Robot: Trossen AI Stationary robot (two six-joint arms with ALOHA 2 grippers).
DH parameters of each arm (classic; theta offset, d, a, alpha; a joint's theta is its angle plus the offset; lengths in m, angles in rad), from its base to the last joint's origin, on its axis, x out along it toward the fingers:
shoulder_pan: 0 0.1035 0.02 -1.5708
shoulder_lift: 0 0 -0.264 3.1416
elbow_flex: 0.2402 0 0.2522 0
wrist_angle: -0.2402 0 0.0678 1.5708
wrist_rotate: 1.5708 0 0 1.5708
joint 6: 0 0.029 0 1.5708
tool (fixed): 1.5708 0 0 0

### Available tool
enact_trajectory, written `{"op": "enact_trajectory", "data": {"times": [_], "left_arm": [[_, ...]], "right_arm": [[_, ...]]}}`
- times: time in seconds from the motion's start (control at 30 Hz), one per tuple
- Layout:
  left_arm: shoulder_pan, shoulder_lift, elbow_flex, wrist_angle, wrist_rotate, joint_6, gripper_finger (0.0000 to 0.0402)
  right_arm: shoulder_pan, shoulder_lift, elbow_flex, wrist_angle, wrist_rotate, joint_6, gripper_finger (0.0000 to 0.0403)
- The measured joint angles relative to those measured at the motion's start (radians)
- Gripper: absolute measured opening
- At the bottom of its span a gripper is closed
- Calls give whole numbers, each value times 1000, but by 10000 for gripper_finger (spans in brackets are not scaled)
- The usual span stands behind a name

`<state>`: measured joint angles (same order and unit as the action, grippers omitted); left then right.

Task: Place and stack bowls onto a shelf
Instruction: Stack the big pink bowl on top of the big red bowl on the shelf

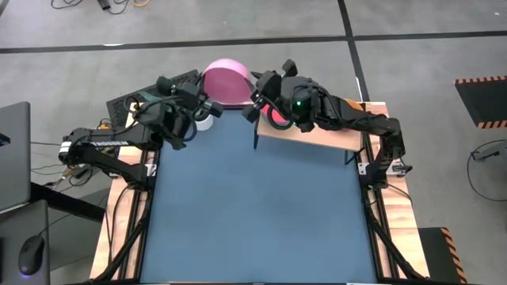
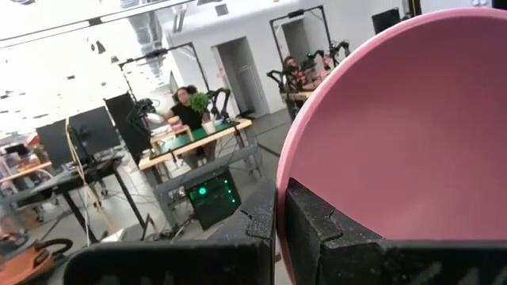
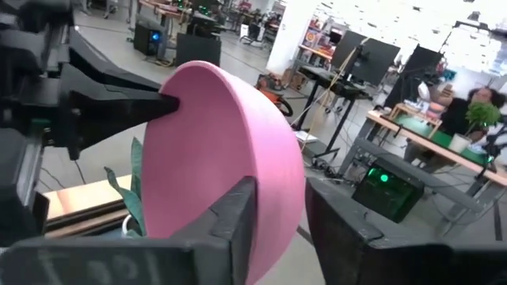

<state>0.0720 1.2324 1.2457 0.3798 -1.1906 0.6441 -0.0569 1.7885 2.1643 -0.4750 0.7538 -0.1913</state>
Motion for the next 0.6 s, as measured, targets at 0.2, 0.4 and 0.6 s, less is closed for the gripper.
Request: {"op": "enact_trajectory", "data": {"times": [0.2, 0.4, 0.6], "left_arm": [[9, 0, 0, 2, 40, 6, 0], [8, 0, 0, 2, 79, 6, 0], [8, 0, 0, 0, 141, 3, 0]], "right_arm": [[-12, 0, 0, -22, -17, 16, 191], [-19, 0, 0, -46, -18, 23, 202], [-40, -1, 0, -92, -6, 114, 159]]}}
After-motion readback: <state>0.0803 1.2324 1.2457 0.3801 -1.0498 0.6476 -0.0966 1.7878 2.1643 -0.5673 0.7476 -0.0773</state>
